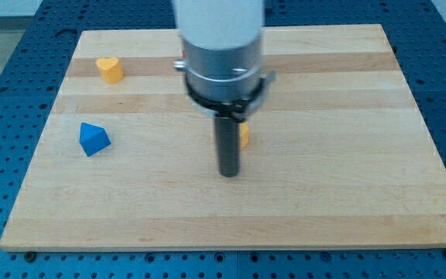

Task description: Slide the yellow hexagon near to the red circle

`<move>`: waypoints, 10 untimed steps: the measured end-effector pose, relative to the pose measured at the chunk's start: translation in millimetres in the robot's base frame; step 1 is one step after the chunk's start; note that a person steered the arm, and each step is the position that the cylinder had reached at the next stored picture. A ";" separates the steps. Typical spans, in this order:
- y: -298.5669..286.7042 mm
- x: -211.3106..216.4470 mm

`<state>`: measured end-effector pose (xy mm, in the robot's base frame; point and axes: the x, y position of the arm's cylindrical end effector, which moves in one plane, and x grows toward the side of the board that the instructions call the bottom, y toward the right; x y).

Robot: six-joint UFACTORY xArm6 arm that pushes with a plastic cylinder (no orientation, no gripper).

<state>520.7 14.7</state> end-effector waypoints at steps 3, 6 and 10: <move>-53.6 -63.2; -106.1 -46.7; -97.7 -125.9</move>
<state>394.8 -82.9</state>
